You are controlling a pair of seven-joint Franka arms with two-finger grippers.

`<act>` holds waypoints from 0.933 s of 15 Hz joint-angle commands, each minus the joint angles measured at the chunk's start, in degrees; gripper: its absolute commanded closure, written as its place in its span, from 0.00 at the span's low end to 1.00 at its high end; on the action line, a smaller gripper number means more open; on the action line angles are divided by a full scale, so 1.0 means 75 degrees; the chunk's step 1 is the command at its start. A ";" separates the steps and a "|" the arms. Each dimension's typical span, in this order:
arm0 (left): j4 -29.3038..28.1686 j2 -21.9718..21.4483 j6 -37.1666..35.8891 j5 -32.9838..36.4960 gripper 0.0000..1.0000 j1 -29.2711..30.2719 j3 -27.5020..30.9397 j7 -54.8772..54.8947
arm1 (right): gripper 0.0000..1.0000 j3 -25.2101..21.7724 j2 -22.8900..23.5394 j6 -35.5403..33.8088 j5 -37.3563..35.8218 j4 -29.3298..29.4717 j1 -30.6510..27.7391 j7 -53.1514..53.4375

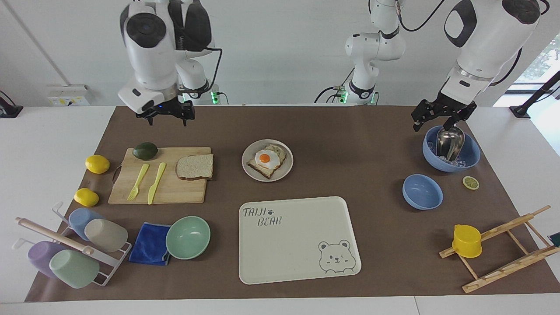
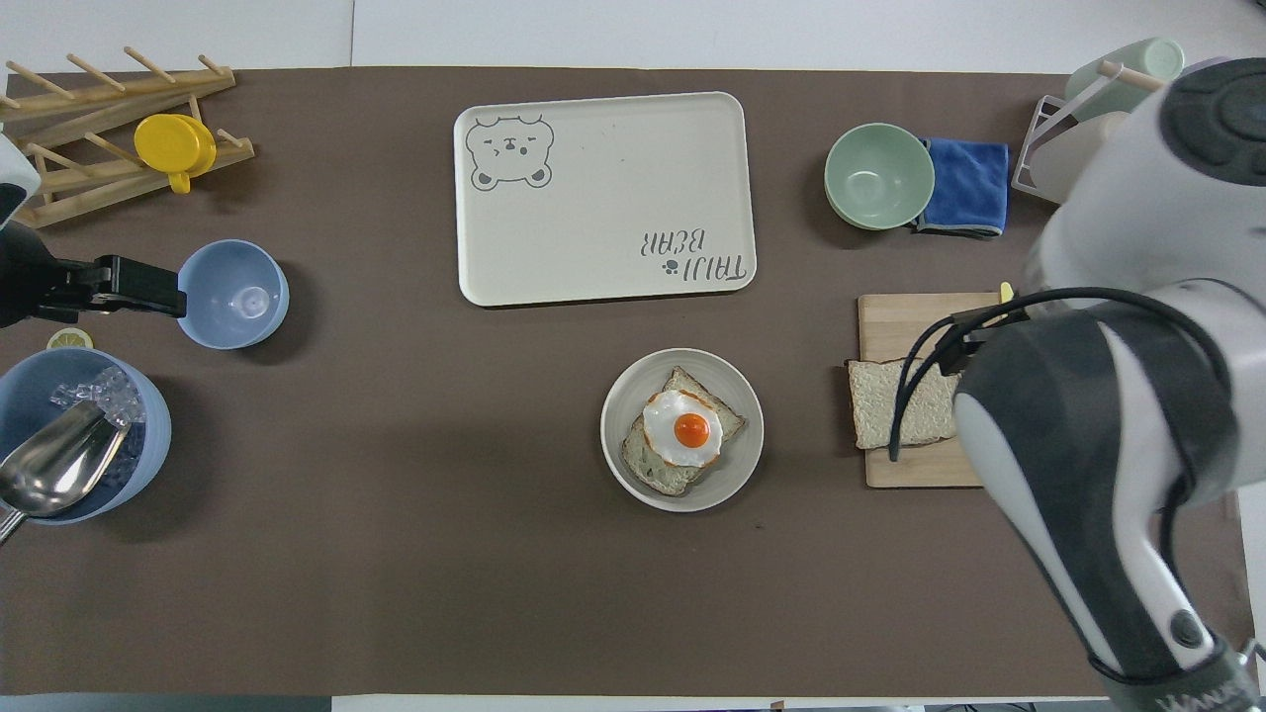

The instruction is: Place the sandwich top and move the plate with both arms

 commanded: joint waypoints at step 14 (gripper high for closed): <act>-0.0026 -0.0089 -0.0068 -0.0068 0.00 0.0103 -0.0078 0.0031 | 0.00 0.0013 0.1141 0.2299 -0.0564 -0.2085 0.1137 0.2484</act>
